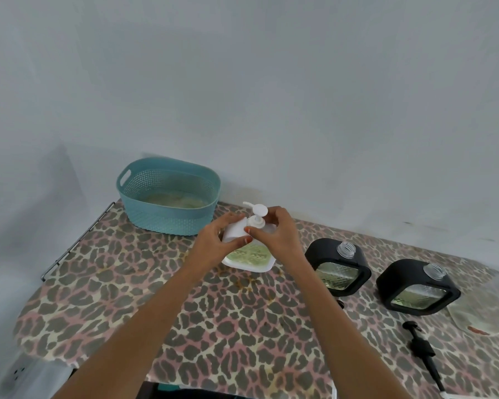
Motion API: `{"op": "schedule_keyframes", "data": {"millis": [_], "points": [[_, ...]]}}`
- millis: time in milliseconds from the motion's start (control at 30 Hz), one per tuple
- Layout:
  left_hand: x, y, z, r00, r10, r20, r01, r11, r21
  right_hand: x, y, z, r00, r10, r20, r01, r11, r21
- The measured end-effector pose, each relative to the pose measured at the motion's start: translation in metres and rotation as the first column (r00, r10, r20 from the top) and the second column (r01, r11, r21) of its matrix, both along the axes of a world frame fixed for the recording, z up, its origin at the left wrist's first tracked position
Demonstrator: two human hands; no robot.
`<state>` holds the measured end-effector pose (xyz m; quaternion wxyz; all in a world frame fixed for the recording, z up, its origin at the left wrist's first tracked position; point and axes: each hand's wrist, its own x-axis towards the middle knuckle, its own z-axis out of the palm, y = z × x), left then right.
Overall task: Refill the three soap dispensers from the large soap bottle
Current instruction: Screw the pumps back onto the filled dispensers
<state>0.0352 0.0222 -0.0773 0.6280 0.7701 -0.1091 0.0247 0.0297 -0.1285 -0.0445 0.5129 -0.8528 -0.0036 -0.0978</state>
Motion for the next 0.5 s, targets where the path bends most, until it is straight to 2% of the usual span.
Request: {"op": "schedule_keyframes", "data": {"millis": [100,233,333,400,500], "points": [[0.001,0.001,-0.001,1.000,-0.005,-0.004,0.005,1.000,-0.017,-0.001,0.008,-0.002,0.999,-0.030,0.017,0.031,0.999,-0.014],[0.002,0.001,-0.002,1.000,-0.002,0.008,0.003,1.000,-0.011,-0.005,-0.007,0.006,0.982,0.186,-0.027,-0.186,0.982,-0.013],[0.003,0.001,-0.004,1.000,-0.004,0.022,0.004,1.000,-0.014,-0.006,-0.018,0.009,0.966,0.248,-0.073,-0.254,0.964,-0.074],[0.003,0.001,-0.004,1.000,-0.003,0.021,0.004,1.000,-0.011,-0.006,-0.015,0.009,0.980,0.197,-0.036,-0.199,0.977,-0.076],[0.003,0.001,-0.004,1.000,0.004,0.015,-0.004,1.000,-0.001,-0.004,-0.005,0.006,0.999,0.031,-0.008,-0.031,0.999,-0.005]]}}
